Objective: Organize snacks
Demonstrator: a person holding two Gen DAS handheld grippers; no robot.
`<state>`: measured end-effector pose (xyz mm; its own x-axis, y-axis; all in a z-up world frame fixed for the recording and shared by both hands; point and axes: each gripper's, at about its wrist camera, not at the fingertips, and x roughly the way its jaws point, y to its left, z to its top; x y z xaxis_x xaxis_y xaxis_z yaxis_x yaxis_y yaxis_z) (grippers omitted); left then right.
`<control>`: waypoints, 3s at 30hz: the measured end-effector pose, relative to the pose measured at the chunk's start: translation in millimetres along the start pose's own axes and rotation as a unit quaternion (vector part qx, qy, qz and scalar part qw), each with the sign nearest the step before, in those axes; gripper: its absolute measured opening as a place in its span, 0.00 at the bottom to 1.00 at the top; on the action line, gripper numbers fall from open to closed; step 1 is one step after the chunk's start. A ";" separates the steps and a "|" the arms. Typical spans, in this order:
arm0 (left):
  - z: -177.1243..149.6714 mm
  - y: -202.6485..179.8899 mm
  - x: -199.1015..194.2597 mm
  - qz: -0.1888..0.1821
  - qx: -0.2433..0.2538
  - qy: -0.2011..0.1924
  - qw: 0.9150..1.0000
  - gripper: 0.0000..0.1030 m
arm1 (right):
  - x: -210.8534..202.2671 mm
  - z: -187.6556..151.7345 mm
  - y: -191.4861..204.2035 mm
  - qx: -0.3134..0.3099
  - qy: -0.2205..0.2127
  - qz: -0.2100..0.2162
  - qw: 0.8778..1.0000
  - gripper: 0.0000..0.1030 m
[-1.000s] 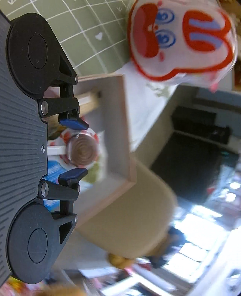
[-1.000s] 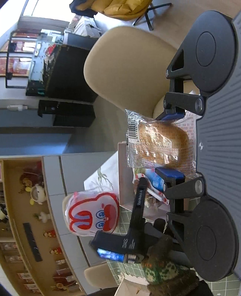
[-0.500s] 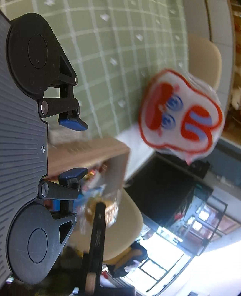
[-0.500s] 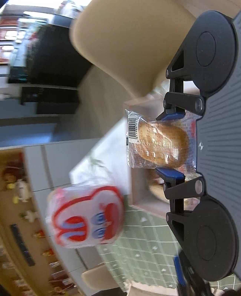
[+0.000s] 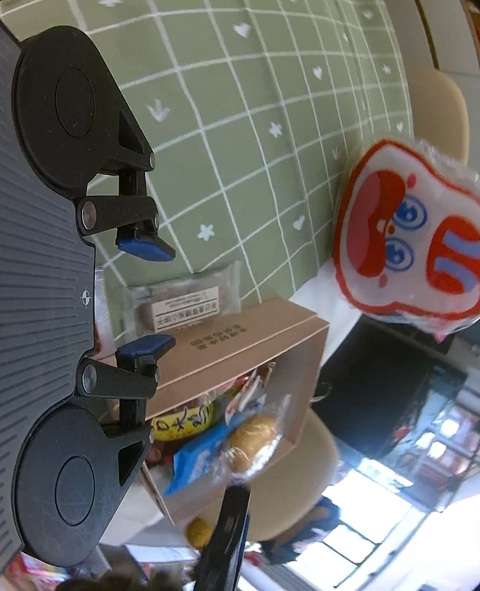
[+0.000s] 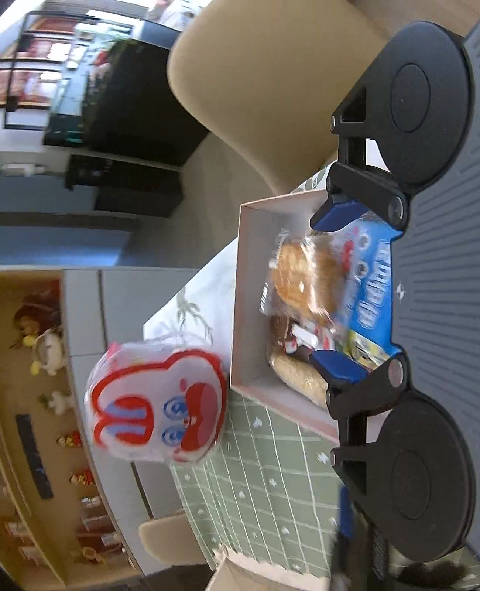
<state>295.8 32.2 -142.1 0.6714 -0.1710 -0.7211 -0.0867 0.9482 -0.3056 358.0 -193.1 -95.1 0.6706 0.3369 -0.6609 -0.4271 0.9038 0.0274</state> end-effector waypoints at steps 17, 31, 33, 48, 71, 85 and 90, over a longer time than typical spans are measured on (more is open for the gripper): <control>8.7 1.9 9.9 0.002 0.024 0.029 0.999 0.43 | -10.6 -82.4 105.7 -0.034 0.037 0.092 0.994 0.70; -12.2 38.6 -22.2 0.013 -0.051 0.007 0.999 0.43 | 25.7 -88.1 138.7 -0.061 0.068 0.081 0.993 0.47; -9.7 29.2 -17.0 0.004 -0.037 0.011 0.999 0.43 | 17.6 -91.3 135.9 -0.065 0.071 0.081 0.992 0.47; 28.5 -25.4 43.4 0.030 0.059 0.027 0.997 0.42 | -32.9 -142.6 51.6 -0.020 0.048 -0.040 0.998 0.47; 9.6 -14.5 31.8 0.071 0.107 0.027 0.991 0.47 | -22.3 -160.2 37.3 0.037 0.005 -0.037 0.999 0.91; 11.5 -23.2 40.6 0.073 0.102 0.042 0.991 0.41 | -23.2 -161.6 37.0 0.031 0.010 -0.030 0.999 0.96; -16.1 -18.7 4.2 0.055 0.088 0.037 0.994 0.38 | -21.9 -161.4 38.1 0.029 0.012 -0.027 0.999 0.98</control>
<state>288.5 9.4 -149.4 0.6085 -0.0759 -0.7899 -0.0232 0.9933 -0.1133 229.2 -208.6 -200.6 0.6765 0.2819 -0.6803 -0.3546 0.9344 0.0345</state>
